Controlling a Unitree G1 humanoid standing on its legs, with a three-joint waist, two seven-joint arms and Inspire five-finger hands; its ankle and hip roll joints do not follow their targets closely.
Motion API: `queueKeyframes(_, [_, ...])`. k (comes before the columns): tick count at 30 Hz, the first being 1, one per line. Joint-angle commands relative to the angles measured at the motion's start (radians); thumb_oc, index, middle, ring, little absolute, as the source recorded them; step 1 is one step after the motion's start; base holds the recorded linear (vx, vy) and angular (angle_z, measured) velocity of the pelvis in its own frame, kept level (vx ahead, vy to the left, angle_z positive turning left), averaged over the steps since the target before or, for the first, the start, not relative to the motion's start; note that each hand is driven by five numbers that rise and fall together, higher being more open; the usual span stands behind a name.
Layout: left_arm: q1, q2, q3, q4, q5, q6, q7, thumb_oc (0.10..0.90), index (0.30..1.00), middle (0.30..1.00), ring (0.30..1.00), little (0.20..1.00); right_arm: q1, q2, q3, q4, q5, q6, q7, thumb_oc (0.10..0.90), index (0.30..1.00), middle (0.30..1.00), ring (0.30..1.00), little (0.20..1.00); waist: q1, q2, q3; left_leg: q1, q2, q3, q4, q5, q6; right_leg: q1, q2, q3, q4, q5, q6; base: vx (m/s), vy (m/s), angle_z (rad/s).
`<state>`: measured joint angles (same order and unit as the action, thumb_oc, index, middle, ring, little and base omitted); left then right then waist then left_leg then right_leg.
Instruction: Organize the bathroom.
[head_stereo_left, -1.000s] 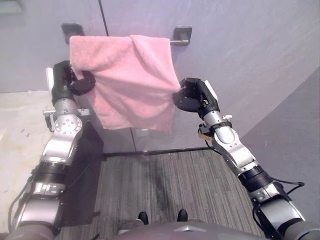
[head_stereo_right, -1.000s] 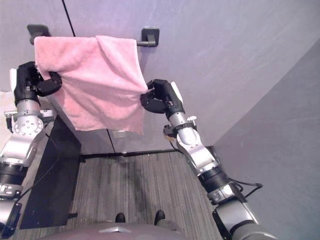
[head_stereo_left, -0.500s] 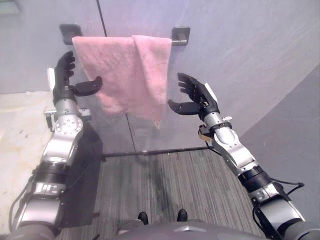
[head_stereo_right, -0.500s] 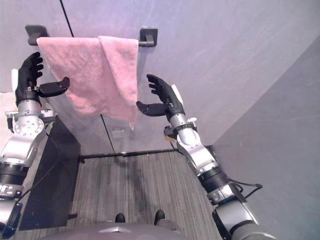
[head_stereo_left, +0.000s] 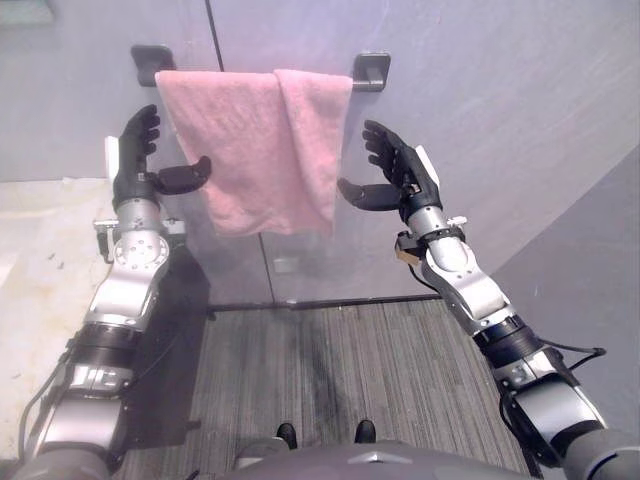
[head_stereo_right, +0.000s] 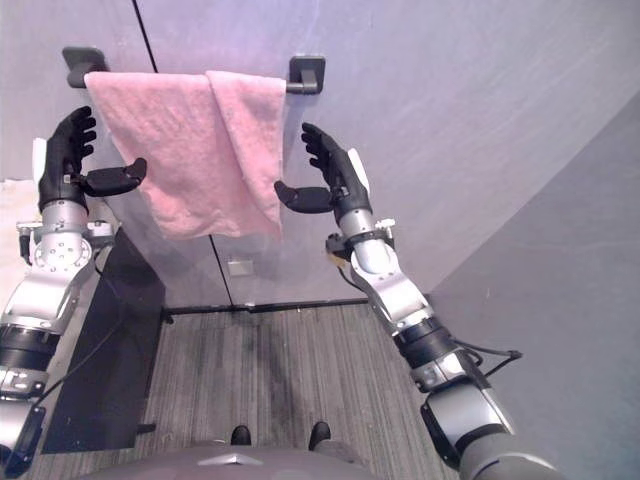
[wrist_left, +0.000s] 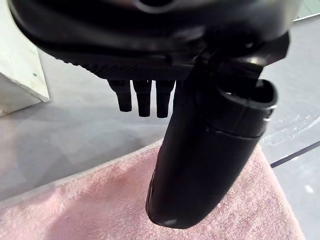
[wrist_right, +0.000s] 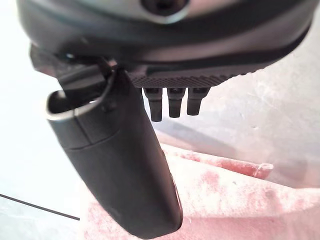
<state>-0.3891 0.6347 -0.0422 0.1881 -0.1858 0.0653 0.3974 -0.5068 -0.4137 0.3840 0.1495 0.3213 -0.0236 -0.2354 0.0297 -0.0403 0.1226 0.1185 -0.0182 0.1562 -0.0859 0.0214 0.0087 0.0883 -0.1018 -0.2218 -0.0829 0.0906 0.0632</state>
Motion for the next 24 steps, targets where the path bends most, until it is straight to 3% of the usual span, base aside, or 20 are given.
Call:
queueKeyframes(1, [-0.158,0.048,-0.085,0.009,0.062,-0.124,-0.002,0.8,0.9,0.9,0.9,0.9,-0.209,0.038,-0.043,0.018,0.019,-0.079,-0.022,0.8,0.9,0.9,0.9,0.9,0.027,0.02,-0.143,0.016,0.011,0.015,-0.001,-0.053,-0.018,0.046,-0.091,-0.071,-0.004,-0.018,0.101,0.03,0.006,0.01])
queueKeyframes(13, [-0.125,0.07,-0.073,-0.031,0.099,-0.136,-0.042,0.8,0.9,0.9,0.9,0.9,-0.273,0.02,-0.06,0.106,0.097,-0.107,-0.04,0.8,0.9,0.9,0.9,0.9,0.057,0.013,-0.142,0.016,0.006,-0.001,-0.001,-0.055,-0.014,0.047,-0.1,-0.083,-0.001,-0.011,0.099,0.03,0.007,0.05])
queueKeyframes(15, [-0.119,0.074,-0.071,-0.031,0.099,-0.136,-0.049,0.8,0.9,0.9,0.9,0.9,-0.289,0.021,-0.059,0.123,0.098,-0.111,-0.042,0.74,0.811,0.811,0.811,0.811,0.064,0.012,-0.142,0.013,0.006,-0.006,-0.001,-0.053,-0.016,0.046,-0.104,-0.085,-0.003,-0.005,0.099,0.0,0.0,0.0])
queueKeyframes(16, [-0.119,0.074,-0.071,-0.031,0.099,-0.136,-0.049,0.8,0.9,0.9,0.9,0.9,-0.289,0.021,-0.059,0.123,0.098,-0.111,-0.042,0.74,0.811,0.811,0.811,0.811,0.064,0.012,-0.142,0.013,0.006,-0.006,-0.001,-0.053,-0.016,0.046,-0.104,-0.085,-0.003,-0.005,0.099,0.0,0.0,0.0])
queueKeyframes(17, [-0.121,0.075,-0.072,-0.029,0.099,-0.136,-0.05,0.8,0.9,0.9,0.9,0.9,-0.293,0.02,-0.057,0.128,0.099,-0.114,-0.044,0.615,0.622,0.622,0.622,0.622,0.065,0.012,-0.142,0.013,0.006,-0.006,-0.001,-0.053,-0.016,0.046,-0.104,-0.085,-0.003,-0.005,0.1,0.0,0.006,0.03])
queueKeyframes(18, [-0.127,0.081,-0.078,-0.026,0.092,-0.134,-0.053,0.8,0.9,0.9,0.9,0.9,-0.306,0.019,-0.056,0.141,0.095,-0.126,-0.055,0.417,0.326,0.326,0.326,0.326,0.069,0.011,-0.14,0.012,0.005,-0.008,-0.001,-0.053,-0.015,0.046,-0.105,-0.089,-0.002,-0.004,0.1,0.0,0.0,0.0])
queueKeyframes(19, [-0.126,0.083,-0.077,-0.025,0.092,-0.135,-0.054,0.8,0.9,0.9,0.9,0.9,-0.308,0.017,-0.056,0.145,0.095,-0.133,-0.057,0.4,0.3,0.3,0.3,0.3,0.069,0.011,-0.14,0.012,0.004,-0.009,-0.001,-0.053,-0.014,0.047,-0.106,-0.091,-0.002,-0.004,0.1,0.0,0.0,0.0])
queueKeyframes(24, [-0.11,0.083,-0.072,-0.031,0.119,-0.138,-0.063,0.8,0.9,0.9,0.9,0.9,-0.309,0.015,-0.056,0.14,0.067,-0.144,-0.067,0.4,0.3,0.3,0.3,0.3,0.07,0.011,-0.139,0.013,0.005,-0.006,-0.001,-0.055,-0.013,0.043,-0.107,-0.092,0.0,-0.001,0.101,0.0,0.0,0.0])
